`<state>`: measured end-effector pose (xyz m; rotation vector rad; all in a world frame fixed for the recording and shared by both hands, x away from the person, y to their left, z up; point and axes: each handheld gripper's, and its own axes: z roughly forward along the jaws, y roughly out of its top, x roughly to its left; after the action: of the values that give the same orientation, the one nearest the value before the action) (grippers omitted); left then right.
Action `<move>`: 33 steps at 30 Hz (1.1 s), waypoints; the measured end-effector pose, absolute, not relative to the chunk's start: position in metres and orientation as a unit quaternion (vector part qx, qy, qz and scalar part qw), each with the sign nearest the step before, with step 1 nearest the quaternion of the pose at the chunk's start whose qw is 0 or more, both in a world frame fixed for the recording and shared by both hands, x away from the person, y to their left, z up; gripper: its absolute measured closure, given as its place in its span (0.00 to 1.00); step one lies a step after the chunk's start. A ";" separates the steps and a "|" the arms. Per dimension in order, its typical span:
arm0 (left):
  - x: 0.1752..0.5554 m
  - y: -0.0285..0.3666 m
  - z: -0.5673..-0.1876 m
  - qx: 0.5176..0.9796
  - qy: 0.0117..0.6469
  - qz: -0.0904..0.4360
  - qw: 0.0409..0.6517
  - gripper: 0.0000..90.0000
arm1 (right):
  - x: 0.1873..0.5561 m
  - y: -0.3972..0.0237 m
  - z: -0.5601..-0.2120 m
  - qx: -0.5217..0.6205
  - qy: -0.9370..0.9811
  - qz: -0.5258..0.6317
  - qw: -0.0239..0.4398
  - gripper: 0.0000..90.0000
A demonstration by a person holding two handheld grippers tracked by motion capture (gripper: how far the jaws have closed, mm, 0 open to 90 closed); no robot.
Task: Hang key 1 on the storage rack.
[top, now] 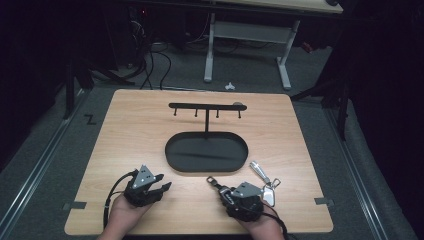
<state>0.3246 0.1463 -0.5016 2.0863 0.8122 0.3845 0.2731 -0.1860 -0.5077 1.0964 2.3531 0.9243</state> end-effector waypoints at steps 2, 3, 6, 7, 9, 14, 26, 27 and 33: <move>0.325 0.144 -0.501 0.834 0.322 0.153 0.422 0.64 | 0.272 -0.203 -0.511 0.402 0.841 0.308 0.191 0.54; 0.325 0.143 -0.501 0.834 0.321 0.153 0.422 0.64 | 0.271 -0.209 -0.512 0.409 0.841 0.302 0.186 0.54; 0.325 0.141 -0.502 0.836 0.320 0.154 0.418 0.64 | 0.271 -0.218 -0.516 0.418 0.845 0.285 0.173 0.54; 0.325 0.141 -0.502 0.836 0.320 0.154 0.418 0.64 | 0.271 -0.218 -0.516 0.418 0.845 0.285 0.173 0.54; 0.325 0.141 -0.502 0.836 0.321 0.154 0.418 0.64 | 0.273 -0.221 -0.516 0.422 0.846 0.284 0.158 0.53; 0.325 0.140 -0.503 0.837 0.319 0.152 0.417 0.64 | 0.286 -0.223 -0.507 0.427 0.852 0.279 0.118 0.45; 0.331 0.147 -0.507 0.835 0.324 0.151 0.418 0.63 | 0.334 -0.197 -0.481 0.439 0.878 0.182 0.056 0.53; 0.331 0.148 -0.508 0.835 0.325 0.151 0.417 0.63 | 0.337 -0.195 -0.480 0.440 0.879 0.172 0.054 0.54; 0.335 0.151 -0.510 0.834 0.331 0.147 0.418 0.63 | 0.351 -0.175 -0.477 0.434 0.893 0.113 0.050 0.57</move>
<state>0.3348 0.1514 -0.5103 2.0916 0.8299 0.3681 0.3506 -0.1753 -0.4770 1.3200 2.7173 0.3454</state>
